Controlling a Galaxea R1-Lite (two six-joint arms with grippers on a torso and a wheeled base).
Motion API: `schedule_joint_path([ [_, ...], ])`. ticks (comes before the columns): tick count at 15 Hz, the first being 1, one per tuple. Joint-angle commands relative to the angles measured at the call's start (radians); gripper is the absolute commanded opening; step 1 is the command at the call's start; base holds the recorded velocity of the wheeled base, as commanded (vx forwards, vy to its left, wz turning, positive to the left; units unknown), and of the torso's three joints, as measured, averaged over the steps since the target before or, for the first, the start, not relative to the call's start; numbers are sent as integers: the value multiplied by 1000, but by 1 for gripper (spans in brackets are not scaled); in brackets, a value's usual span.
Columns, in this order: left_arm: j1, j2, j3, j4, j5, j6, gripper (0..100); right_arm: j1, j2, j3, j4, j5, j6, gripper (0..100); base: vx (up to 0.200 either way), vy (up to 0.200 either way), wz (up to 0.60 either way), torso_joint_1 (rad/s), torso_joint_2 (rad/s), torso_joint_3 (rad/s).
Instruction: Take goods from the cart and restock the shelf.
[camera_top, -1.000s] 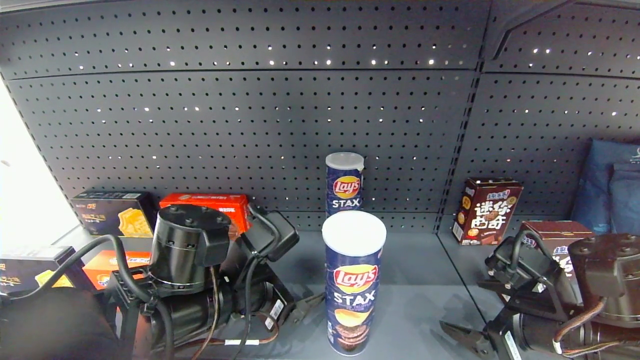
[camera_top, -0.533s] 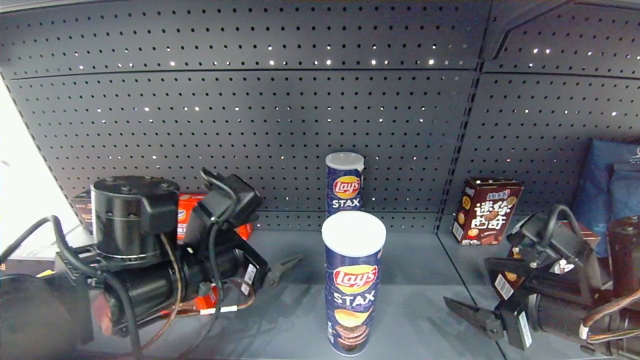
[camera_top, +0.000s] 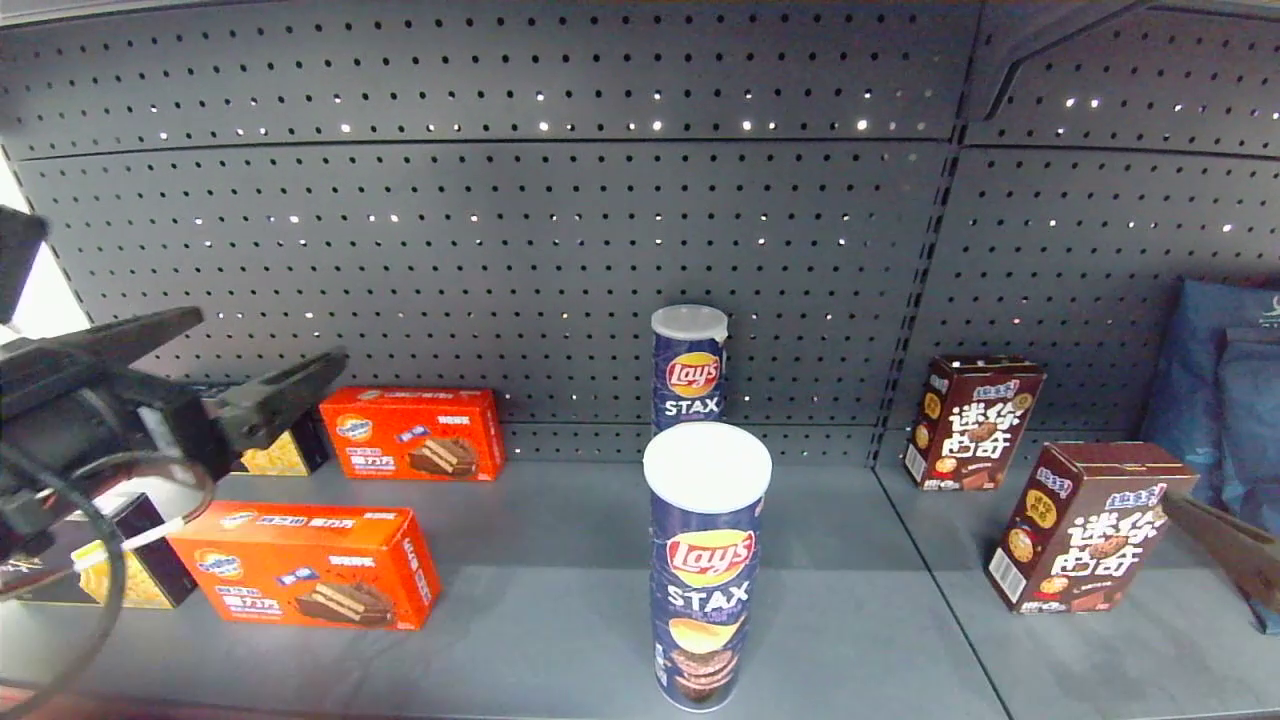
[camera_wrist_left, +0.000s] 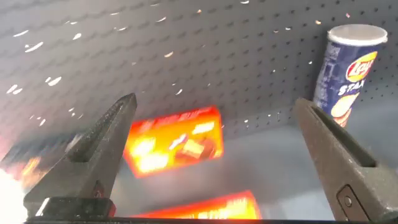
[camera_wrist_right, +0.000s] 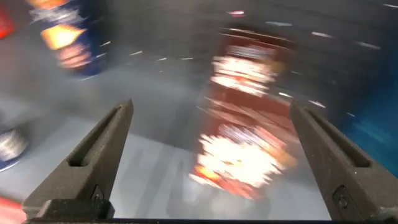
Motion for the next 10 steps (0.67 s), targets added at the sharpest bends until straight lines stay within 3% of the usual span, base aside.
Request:
schedule_joint_path([
  [1, 53, -249, 173, 6, 4, -34, 100, -105, -247, 165, 4, -40, 17, 100, 0, 0, 0, 0, 0, 0],
  [2, 56, -450, 385, 10, 44, -32, 100, -168, -379, 301, 14, -44, 12, 100, 0, 0, 0, 0, 0, 0],
  [4, 54, -580, 494, 25, 88, -32, 100, -197, -488, 343, 85, -44, 11, 100, 0, 0, 0, 0, 0, 0],
  [6, 56, -712, 534, 146, 90, -32, 100, -223, -623, 344, 241, -45, 11, 100, 0, 0, 0, 0, 0, 0],
  [8, 56, -864, 517, 353, 93, -34, 100, -268, -808, 343, 396, -64, 15, 100, 0, 0, 0, 0, 0, 0],
  [10, 57, -979, 506, 508, 119, -32, 100, -259, -830, 337, 410, -157, 12, 100, 0, 0, 0, 0, 0, 0],
])
